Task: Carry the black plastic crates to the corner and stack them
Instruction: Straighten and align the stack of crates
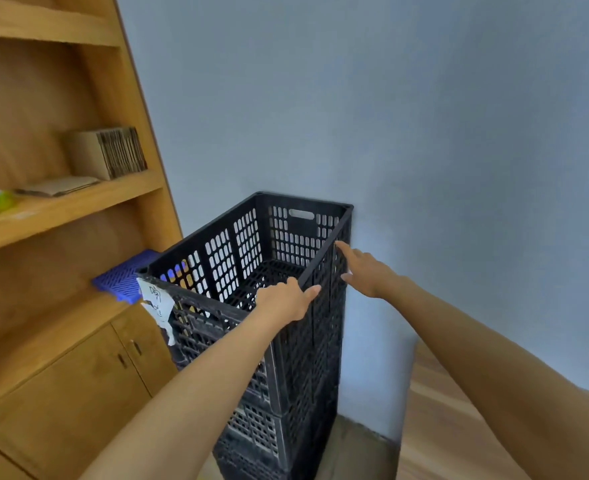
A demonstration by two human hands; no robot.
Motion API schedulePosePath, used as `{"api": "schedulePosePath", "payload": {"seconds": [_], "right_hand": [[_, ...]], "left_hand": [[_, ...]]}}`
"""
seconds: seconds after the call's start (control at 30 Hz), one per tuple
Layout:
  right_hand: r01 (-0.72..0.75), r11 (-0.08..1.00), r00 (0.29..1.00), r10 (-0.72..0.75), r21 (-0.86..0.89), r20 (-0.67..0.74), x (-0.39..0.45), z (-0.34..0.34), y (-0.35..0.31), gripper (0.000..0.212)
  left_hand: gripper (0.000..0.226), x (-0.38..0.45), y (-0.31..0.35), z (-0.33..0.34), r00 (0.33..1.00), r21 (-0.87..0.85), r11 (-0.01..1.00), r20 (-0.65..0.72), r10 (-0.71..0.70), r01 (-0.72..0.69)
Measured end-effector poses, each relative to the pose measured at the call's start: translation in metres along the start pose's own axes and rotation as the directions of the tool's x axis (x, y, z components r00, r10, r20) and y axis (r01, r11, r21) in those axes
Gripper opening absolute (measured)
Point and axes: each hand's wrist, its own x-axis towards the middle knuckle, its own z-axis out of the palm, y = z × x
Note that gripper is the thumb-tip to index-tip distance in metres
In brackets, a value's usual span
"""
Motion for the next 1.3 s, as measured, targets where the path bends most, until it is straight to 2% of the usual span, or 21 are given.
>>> {"api": "schedulePosePath", "payload": {"seconds": [0.1, 0.2, 0.27, 0.37, 0.43, 0.5, 0.6, 0.67, 0.73, 0.8, 0.87, 1.0, 1.13, 1.17, 1.23, 1.3], "right_hand": [[0.112, 0.991, 0.993, -0.109, -0.069, 0.047, 0.021, -0.014, -0.003, 0.059], [0.257, 0.961, 0.962, -0.244, -0.104, 0.12, 0.044, -0.023, -0.002, 0.058], [0.291, 0.944, 0.946, -0.26, -0.157, 0.193, 0.063, -0.029, 0.005, 0.066], [0.399, 0.855, 0.905, -0.308, -0.332, 0.294, 0.089, -0.032, 0.008, 0.088], [0.466, 0.804, 0.877, -0.366, -0.37, 0.31, 0.102, -0.03, 0.004, 0.107], [0.512, 0.768, 0.855, -0.413, -0.385, 0.313, 0.112, -0.025, 0.002, 0.115], [0.527, 0.814, 0.84, -0.456, -0.244, 0.295, 0.124, -0.015, 0.009, 0.111], [0.577, 0.805, 0.809, -0.541, -0.138, 0.23, 0.126, -0.006, 0.015, 0.104], [0.644, 0.75, 0.765, -0.626, -0.152, 0.153, 0.122, 0.0, 0.021, 0.097], [0.671, 0.713, 0.74, -0.661, -0.201, 0.125, 0.116, 0.005, 0.026, 0.087], [0.665, 0.715, 0.741, -0.667, -0.216, 0.078, 0.112, 0.01, 0.031, 0.084], [0.63, 0.741, 0.757, -0.653, -0.235, -0.028, 0.11, 0.018, 0.032, 0.08], [0.603, 0.764, 0.773, -0.631, -0.23, -0.066, 0.101, 0.018, 0.027, 0.08], [0.594, 0.771, 0.78, -0.622, -0.228, -0.07, 0.098, 0.018, 0.025, 0.082], [0.581, 0.781, 0.789, -0.61, -0.228, -0.079, 0.092, 0.018, 0.022, 0.086], [0.571, 0.788, 0.793, -0.602, -0.229, -0.095, 0.088, 0.02, 0.02, 0.087]], "left_hand": [[0.057, -0.003, 0.011, 0.004, 0.994, -0.062, 0.997, -0.096, -0.058, 0.052], [0.055, -0.009, 0.014, 0.016, 0.961, -0.011, 0.998, -0.268, -0.066, 0.065], [0.054, -0.009, 0.014, 0.018, 0.945, 0.049, 0.996, -0.32, -0.061, 0.081], [0.046, -0.004, 0.014, 0.019, 0.94, 0.145, 0.988, -0.343, -0.004, 0.057], [0.045, -0.003, 0.014, 0.019, 0.942, 0.145, 0.988, -0.335, 0.008, 0.043], [0.046, 0.002, 0.012, 0.021, 0.936, 0.13, 0.99, -0.352, -0.006, 0.055], [0.062, 0.005, 0.014, 0.023, 0.912, 0.104, 0.989, -0.407, -0.05, 0.1], [0.068, 0.003, 0.018, 0.023, 0.908, 0.067, 0.989, -0.41, -0.09, 0.129], [0.068, 0.002, 0.02, 0.02, 0.911, 0.046, 0.985, -0.39, -0.134, 0.164], [0.058, 0.003, 0.018, 0.019, 0.922, 0.086, 0.979, -0.36, -0.142, 0.184], [0.044, 0.001, 0.018, 0.018, 0.932, 0.13, 0.977, -0.344, -0.115, 0.168], [0.068, -0.001, 0.018, 0.02, 0.926, 0.062, 0.992, -0.369, -0.076, 0.106], [0.065, -0.002, 0.013, 0.02, 0.925, -0.109, 0.986, -0.344, -0.158, 0.128], [0.062, 0.0, 0.01, 0.022, 0.922, -0.13, 0.985, -0.356, -0.155, 0.115], [0.038, -0.002, 0.006, 0.021, 0.913, -0.163, 0.978, -0.367, -0.18, 0.128], [0.044, -0.004, 0.001, 0.02, 0.913, -0.114, 0.989, -0.384, -0.136, 0.099]]}}
